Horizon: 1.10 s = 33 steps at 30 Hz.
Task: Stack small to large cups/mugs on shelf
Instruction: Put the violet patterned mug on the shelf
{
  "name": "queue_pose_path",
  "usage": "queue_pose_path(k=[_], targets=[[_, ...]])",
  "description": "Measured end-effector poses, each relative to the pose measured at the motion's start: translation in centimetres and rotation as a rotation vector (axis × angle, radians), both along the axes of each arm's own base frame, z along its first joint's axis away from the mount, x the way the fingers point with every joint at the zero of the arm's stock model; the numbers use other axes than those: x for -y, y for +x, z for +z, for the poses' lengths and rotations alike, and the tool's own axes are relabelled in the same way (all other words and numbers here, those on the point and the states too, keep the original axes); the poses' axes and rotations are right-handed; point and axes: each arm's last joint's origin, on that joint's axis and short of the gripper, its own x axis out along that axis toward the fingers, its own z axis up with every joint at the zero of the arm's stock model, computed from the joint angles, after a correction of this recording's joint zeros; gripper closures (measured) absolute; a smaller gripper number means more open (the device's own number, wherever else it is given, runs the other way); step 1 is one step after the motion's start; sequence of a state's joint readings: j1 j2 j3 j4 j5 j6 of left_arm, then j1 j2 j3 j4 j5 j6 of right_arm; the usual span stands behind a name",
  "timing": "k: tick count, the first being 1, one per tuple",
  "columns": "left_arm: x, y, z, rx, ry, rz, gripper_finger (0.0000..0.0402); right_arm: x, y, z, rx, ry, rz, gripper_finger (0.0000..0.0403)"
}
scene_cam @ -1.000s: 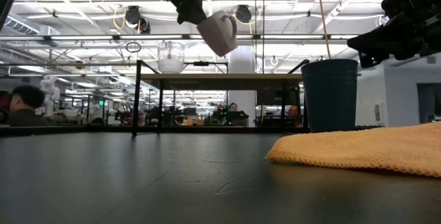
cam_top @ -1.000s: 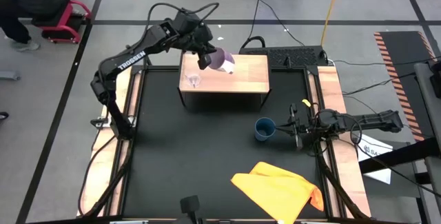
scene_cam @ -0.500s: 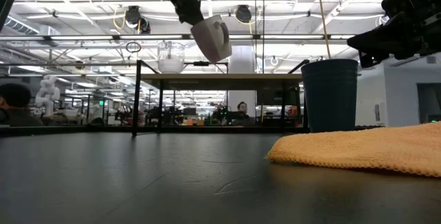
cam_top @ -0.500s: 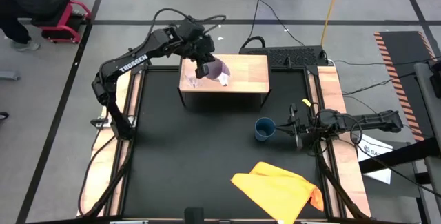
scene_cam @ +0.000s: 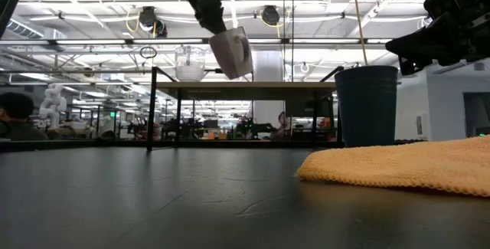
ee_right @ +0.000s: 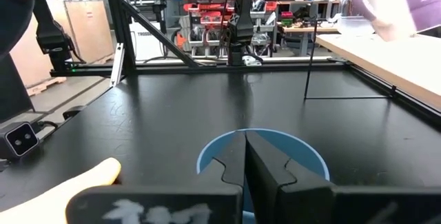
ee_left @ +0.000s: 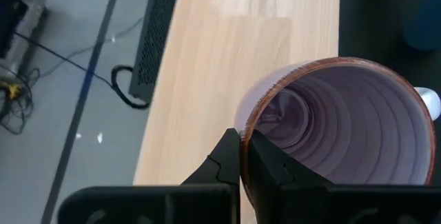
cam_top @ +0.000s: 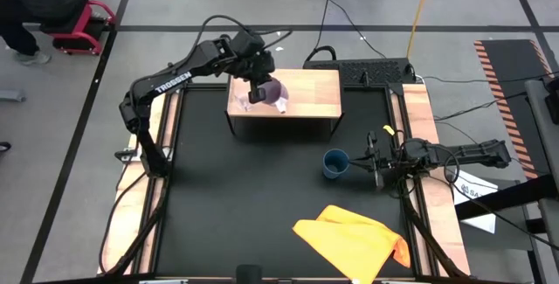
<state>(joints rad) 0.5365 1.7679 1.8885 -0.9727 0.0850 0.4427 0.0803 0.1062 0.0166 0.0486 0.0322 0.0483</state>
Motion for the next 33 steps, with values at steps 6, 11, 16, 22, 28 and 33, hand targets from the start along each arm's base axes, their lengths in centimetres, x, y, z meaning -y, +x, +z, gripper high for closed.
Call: queue_pose_path(k=[6, 11, 16, 22, 28, 33], targets=[[0.2, -0.3, -0.3, -0.034, -0.034, -0.006, 0.0393, 0.0, 0.0, 0.0, 0.001, 0.0, 0.0, 0.0403], [0.2, -0.6, -0.5, -0.066, -0.04, -0.004, 0.0393, 0.0, 0.0, 0.1, 0.007, 0.001, 0.0, 0.0403], [0.1, -1.2, -0.3, -0.108, -0.049, -0.004, 0.0393, 0.0, 0.0, 0.2, 0.018, 0.002, 0.001, 0.0403], [-0.2, -1.4, 0.6, -0.085, -0.021, 0.005, 0.0393, 0.0, 0.0, 0.5, 0.047, 0.004, 0.001, 0.0403], [0.0, -1.4, 2.0, -0.032, 0.004, -0.039, 0.0393, 0.0, 0.0, 0.5, 0.053, 0.003, -0.001, 0.0403], [-1.0, -1.8, 3.2, 0.044, 0.021, 0.009, 0.0393, 0.0, 0.0, 0.5, 0.053, 0.004, -0.001, 0.0403]])
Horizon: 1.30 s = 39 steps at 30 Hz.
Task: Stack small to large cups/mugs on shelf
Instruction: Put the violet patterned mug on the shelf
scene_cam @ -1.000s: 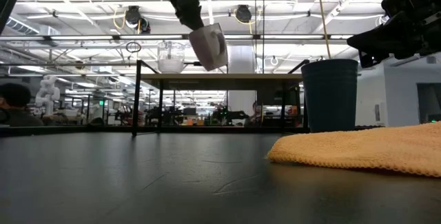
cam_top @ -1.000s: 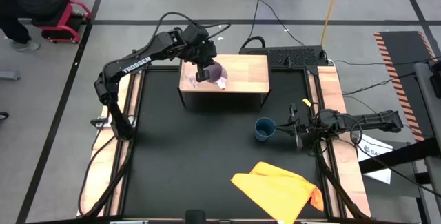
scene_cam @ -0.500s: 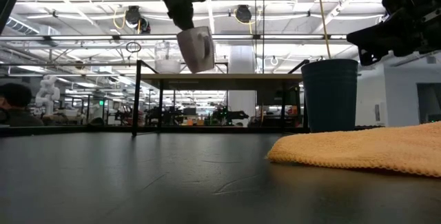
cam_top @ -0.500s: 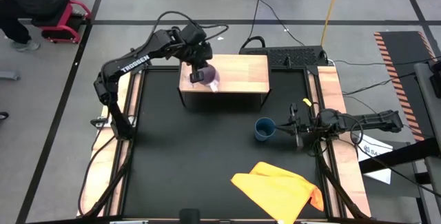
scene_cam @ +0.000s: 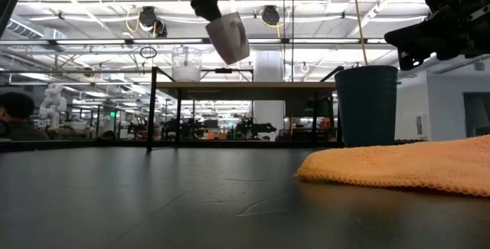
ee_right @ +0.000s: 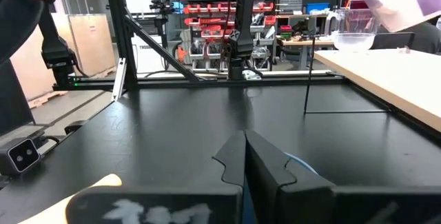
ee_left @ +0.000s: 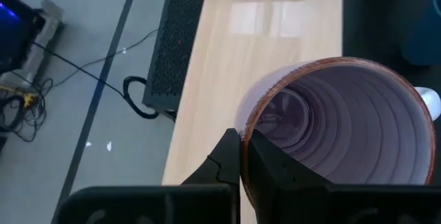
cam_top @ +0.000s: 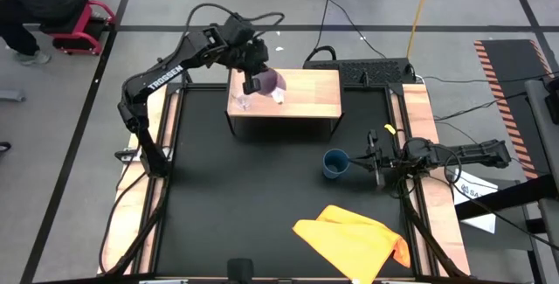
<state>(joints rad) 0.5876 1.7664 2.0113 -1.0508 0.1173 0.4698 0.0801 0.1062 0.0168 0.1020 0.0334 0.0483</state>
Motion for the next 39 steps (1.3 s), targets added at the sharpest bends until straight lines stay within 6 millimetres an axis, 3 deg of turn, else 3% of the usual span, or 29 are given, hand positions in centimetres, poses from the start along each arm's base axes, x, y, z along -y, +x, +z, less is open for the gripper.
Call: queue_pose_path(k=[5, 18, 21, 30, 34, 39], targets=[[-0.9, -0.3, 0.0, 0.026, -0.01, 0.031, 0.0393, 0.0, 0.0, 0.0, 0.0, 0.0, -0.001, 0.0403], [-0.2, 1.9, 1.0, 0.241, -0.004, -0.009, 0.0393, 0.0, 0.0, 0.0, -0.001, 0.019, -0.003, 0.0403], [-0.3, 2.8, 0.4, 0.249, -0.005, -0.018, 0.0393, 0.0, 0.0, 0.0, -0.001, 0.018, -0.003, 0.0403], [-2.1, 4.5, -3.6, 0.065, -0.062, 0.008, 0.0393, 0.0, 0.0, -0.1, -0.01, 0.017, -0.002, 0.0403], [-2.6, 4.7, -4.2, -0.036, -0.056, 0.042, 0.0393, 0.0, 0.1, -0.2, -0.021, 0.01, -0.002, 0.0403], [-2.6, 4.8, -3.6, -0.114, -0.062, 0.041, 0.0393, 0.0, 0.1, -0.3, -0.03, 0.0, -0.003, 0.0403]])
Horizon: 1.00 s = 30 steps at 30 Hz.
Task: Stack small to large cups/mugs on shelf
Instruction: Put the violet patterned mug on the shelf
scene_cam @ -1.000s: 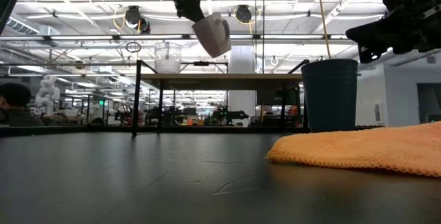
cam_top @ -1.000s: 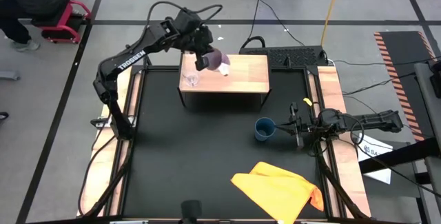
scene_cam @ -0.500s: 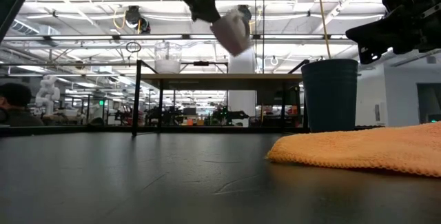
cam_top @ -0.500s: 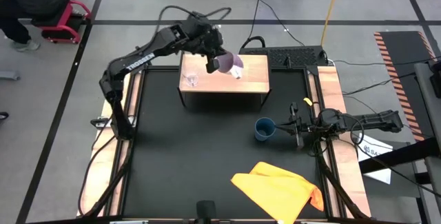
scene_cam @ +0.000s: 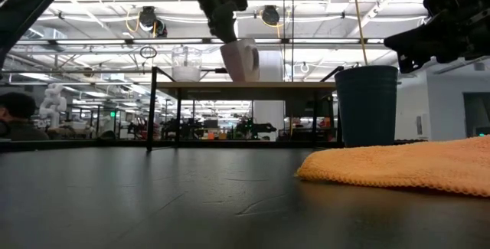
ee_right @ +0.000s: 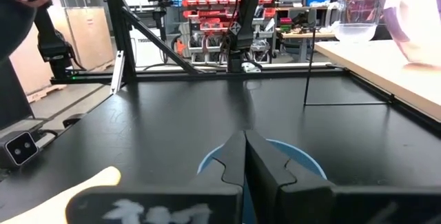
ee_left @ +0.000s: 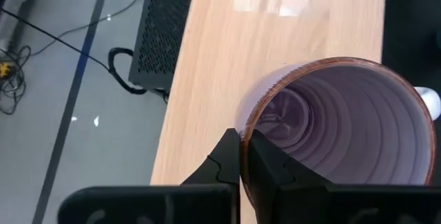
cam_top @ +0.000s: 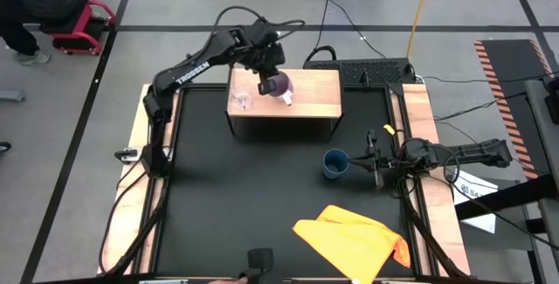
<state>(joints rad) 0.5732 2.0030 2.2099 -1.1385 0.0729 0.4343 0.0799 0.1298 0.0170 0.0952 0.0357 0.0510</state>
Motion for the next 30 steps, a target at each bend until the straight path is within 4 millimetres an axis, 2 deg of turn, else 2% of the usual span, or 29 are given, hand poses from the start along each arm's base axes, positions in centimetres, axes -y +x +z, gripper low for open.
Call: queue_pose_path(k=[6, 14, 30], targets=[[-0.1, 0.2, 0.7, -0.008, 0.002, -0.011, 0.0393, 0.0, 0.0, 0.0, -0.004, -0.008, 0.001, 0.0403], [-0.2, -0.5, 1.0, -0.04, -0.021, -0.024, 0.0393, 0.0, 0.0, 0.0, -0.003, -0.011, 0.001, 0.0403], [0.3, -1.0, 0.7, -0.093, -0.076, -0.039, 0.0393, 0.0, 0.0, 0.0, 0.0, -0.007, 0.001, 0.0403]])
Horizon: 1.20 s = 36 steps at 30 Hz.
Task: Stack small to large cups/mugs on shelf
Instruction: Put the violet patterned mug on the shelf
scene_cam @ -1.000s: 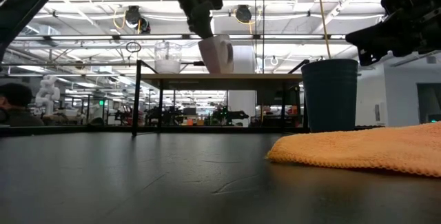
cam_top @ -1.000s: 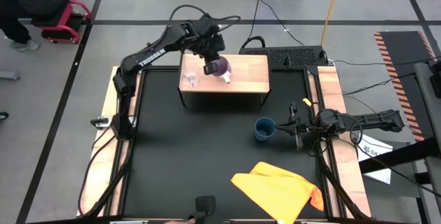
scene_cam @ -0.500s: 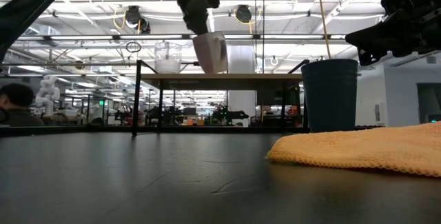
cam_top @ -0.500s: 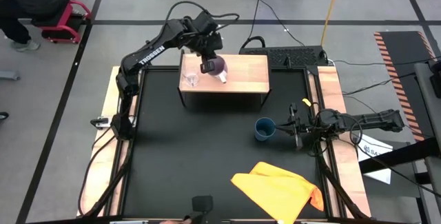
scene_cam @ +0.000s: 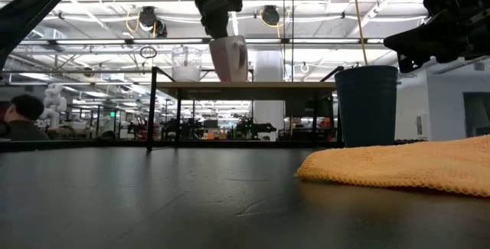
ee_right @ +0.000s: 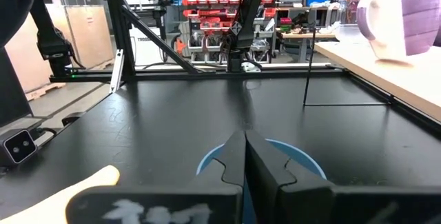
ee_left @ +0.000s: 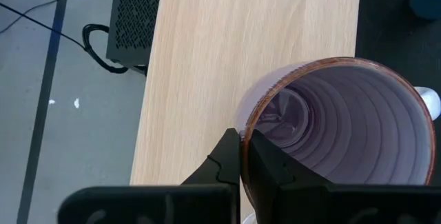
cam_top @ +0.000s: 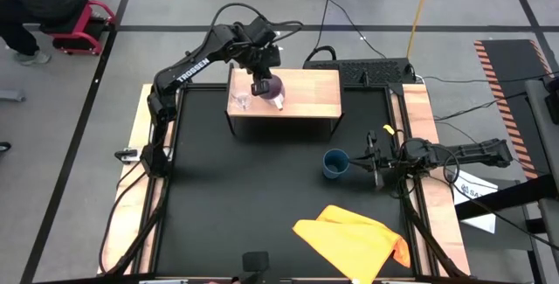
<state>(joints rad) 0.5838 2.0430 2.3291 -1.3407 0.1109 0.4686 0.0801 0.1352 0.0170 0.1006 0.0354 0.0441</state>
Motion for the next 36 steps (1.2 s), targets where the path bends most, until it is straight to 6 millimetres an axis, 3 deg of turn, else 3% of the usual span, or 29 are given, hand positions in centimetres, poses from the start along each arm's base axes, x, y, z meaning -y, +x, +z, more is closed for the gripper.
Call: queue_pose_path(k=[29, 36], targets=[[-0.3, 1.5, -1.6, -0.021, 0.014, -0.053, 0.0393, 0.0, 0.1, -0.2, -0.021, -0.003, 0.002, 0.0403], [-0.7, 2.0, -2.0, -0.026, 0.059, -0.041, 0.0357, 0.0, 0.1, -0.2, -0.023, -0.002, 0.001, 0.0403]])
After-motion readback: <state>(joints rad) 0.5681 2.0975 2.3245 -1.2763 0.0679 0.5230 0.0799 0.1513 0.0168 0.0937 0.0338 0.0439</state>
